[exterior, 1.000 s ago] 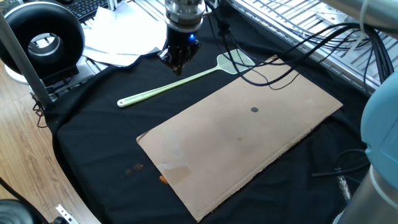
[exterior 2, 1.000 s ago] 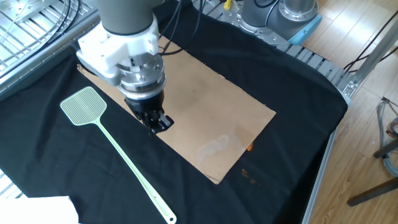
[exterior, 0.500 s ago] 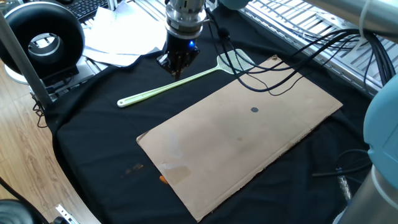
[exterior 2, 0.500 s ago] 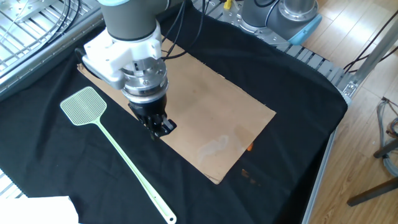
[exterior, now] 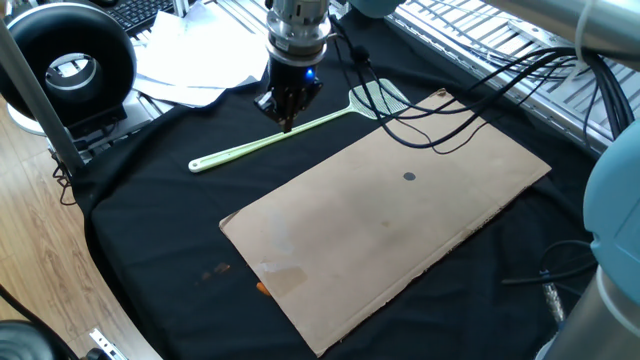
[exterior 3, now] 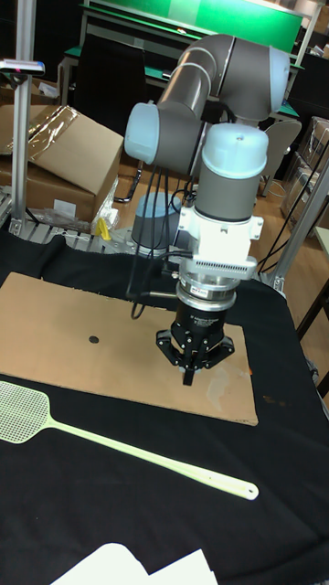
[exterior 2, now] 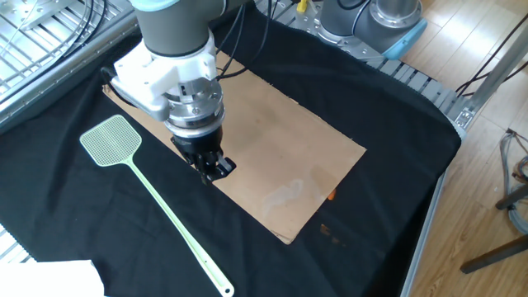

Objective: Swat with a flyswatter

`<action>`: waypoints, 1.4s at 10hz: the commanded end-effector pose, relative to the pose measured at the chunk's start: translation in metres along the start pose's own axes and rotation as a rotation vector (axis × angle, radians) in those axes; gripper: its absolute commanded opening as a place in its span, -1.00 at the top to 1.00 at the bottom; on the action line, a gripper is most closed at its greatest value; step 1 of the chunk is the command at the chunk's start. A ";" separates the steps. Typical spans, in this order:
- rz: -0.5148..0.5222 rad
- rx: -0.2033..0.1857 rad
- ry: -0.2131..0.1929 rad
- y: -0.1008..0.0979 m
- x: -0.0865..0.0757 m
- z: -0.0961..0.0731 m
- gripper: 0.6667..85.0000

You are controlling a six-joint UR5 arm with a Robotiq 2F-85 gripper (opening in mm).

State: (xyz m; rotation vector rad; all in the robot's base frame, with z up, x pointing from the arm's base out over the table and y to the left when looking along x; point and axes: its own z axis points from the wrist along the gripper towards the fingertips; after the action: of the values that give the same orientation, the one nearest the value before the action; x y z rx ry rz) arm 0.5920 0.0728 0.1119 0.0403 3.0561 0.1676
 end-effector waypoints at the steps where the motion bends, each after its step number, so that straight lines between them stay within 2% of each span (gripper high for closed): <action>1: 0.021 0.004 0.022 -0.002 0.006 -0.001 0.97; 3: -0.004 -0.012 0.013 0.002 0.003 -0.001 0.79; 5: -0.078 0.031 -0.015 -0.009 -0.004 -0.001 0.38; 6: -0.121 0.035 -0.043 -0.008 -0.014 0.002 0.19; 7: -0.171 0.035 -0.040 -0.005 -0.028 0.021 0.19; 9: -0.335 0.018 -0.003 -0.001 -0.036 0.052 0.10; 10: -0.466 0.054 0.043 -0.011 -0.031 0.069 0.07; 11: -0.594 0.115 0.059 -0.025 -0.036 0.083 0.04; 12: -0.684 0.148 0.061 -0.028 -0.039 0.095 0.01; 14: -0.867 0.178 0.079 -0.027 -0.037 0.106 0.00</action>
State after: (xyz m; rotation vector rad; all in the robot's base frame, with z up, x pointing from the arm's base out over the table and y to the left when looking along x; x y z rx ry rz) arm 0.6321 0.0586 0.0298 -0.8949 2.9472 -0.0754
